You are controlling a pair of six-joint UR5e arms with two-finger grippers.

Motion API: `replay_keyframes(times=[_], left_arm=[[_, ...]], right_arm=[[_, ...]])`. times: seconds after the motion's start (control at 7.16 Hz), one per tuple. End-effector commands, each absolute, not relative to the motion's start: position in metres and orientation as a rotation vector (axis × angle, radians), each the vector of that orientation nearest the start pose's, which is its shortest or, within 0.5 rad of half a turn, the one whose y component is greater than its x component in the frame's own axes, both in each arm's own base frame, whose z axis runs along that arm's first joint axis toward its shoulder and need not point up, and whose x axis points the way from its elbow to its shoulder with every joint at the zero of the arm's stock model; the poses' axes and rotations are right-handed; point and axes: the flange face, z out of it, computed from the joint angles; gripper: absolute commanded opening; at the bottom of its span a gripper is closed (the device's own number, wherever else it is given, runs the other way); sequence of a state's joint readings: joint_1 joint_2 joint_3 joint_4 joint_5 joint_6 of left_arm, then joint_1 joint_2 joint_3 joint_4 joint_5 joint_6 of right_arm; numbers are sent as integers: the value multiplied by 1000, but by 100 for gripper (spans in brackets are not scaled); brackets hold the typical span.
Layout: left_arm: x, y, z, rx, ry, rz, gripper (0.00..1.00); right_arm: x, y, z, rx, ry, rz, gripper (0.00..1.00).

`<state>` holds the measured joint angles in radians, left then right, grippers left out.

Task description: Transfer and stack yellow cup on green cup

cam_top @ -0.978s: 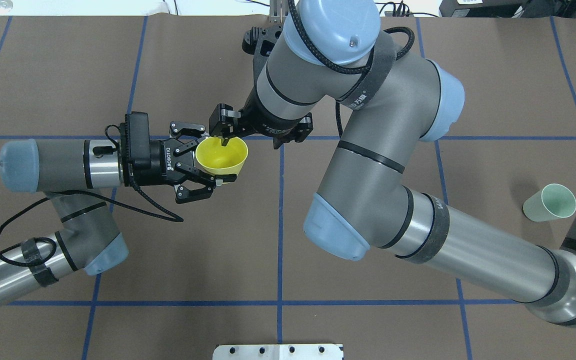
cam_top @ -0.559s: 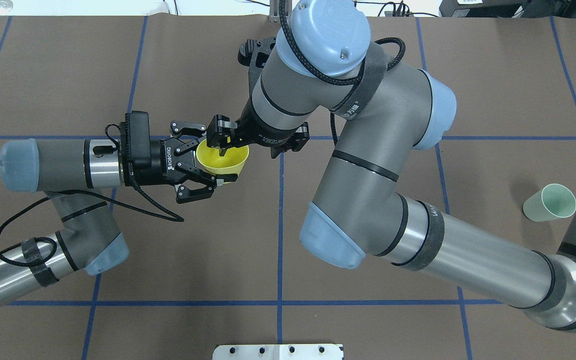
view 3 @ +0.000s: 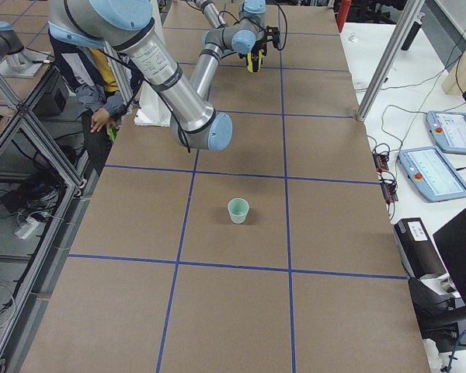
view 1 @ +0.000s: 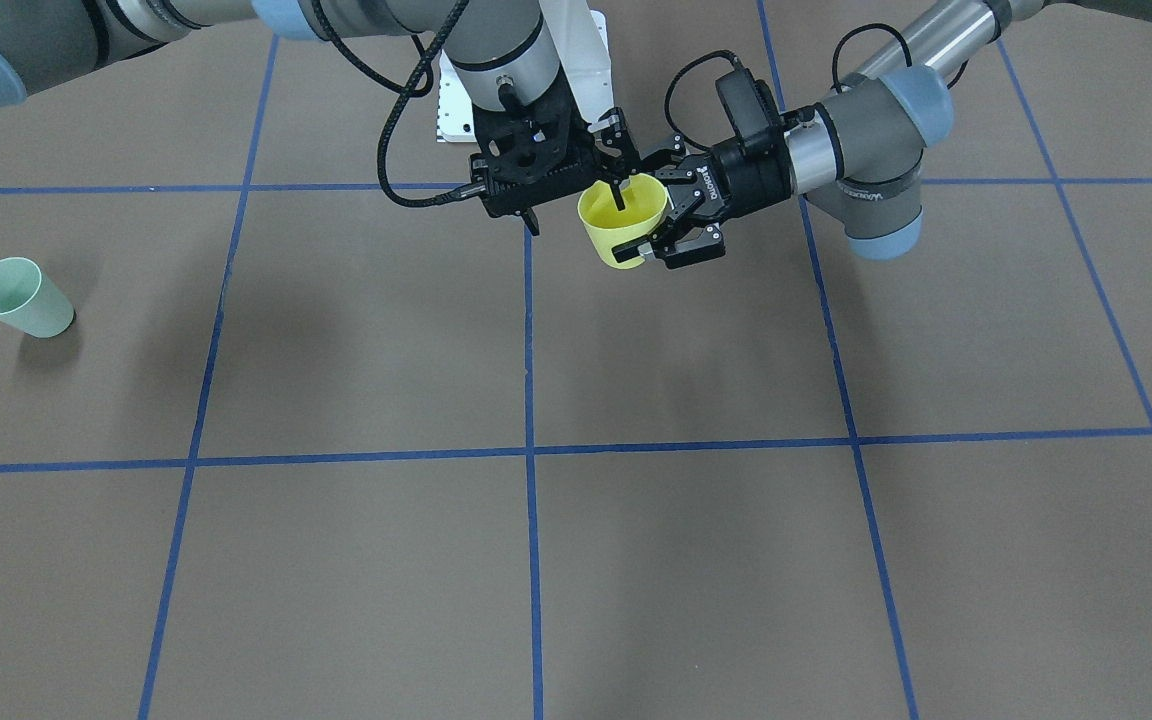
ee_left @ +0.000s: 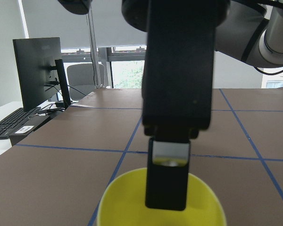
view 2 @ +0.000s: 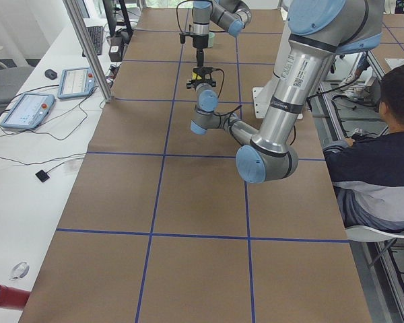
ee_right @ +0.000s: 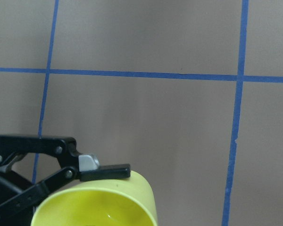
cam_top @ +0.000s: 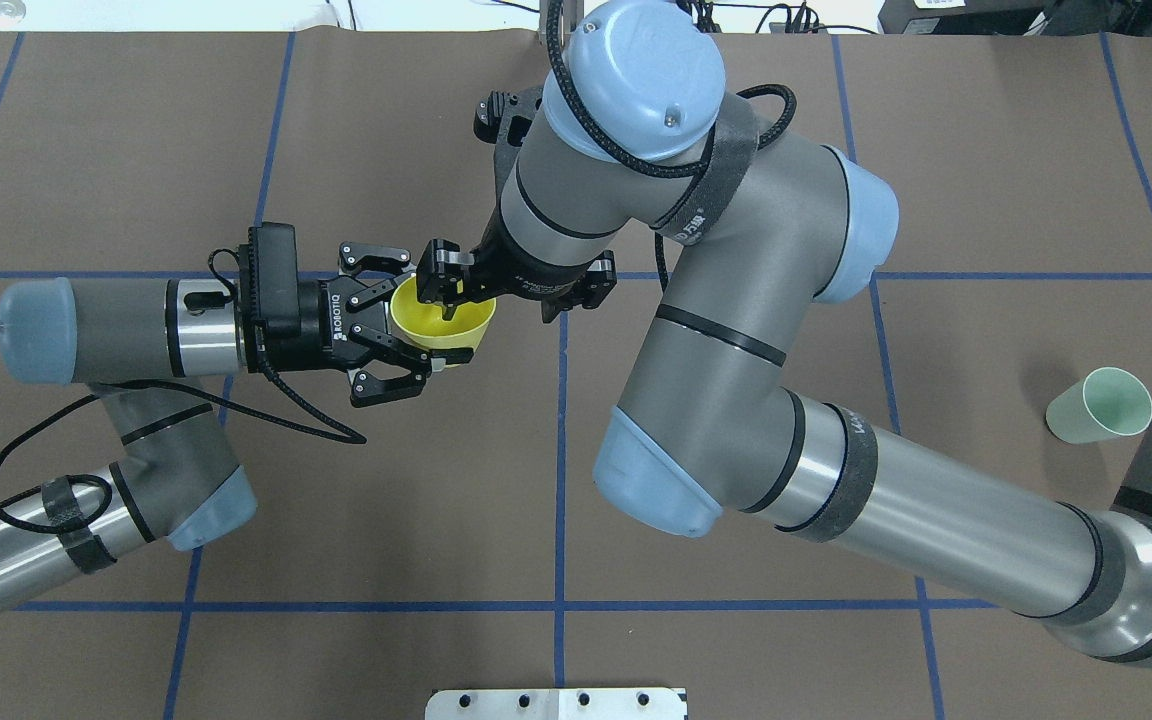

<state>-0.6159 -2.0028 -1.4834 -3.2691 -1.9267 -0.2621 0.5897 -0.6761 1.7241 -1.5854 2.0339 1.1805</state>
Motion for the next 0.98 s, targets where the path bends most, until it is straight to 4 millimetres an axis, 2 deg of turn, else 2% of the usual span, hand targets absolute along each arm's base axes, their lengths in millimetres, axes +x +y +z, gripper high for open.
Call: replay_keyframes(times=[0.0,0.42,0.7,0.84], left_arm=[[420,-418,286,1588,1383,792,18],[421,-418,289,1585,1378,794,18],[422,-419,290,1584,1377,794,19],[422,-419,291,1584,1375,796,20]], right_arm=[[-498,-438,46,106,-1088,-62,72],[-510,-442,41,99,-1078,-64,71],[-511,-442,44,90,-1063,-62,57],[-512,-441,38,84,-1050,-65,49]])
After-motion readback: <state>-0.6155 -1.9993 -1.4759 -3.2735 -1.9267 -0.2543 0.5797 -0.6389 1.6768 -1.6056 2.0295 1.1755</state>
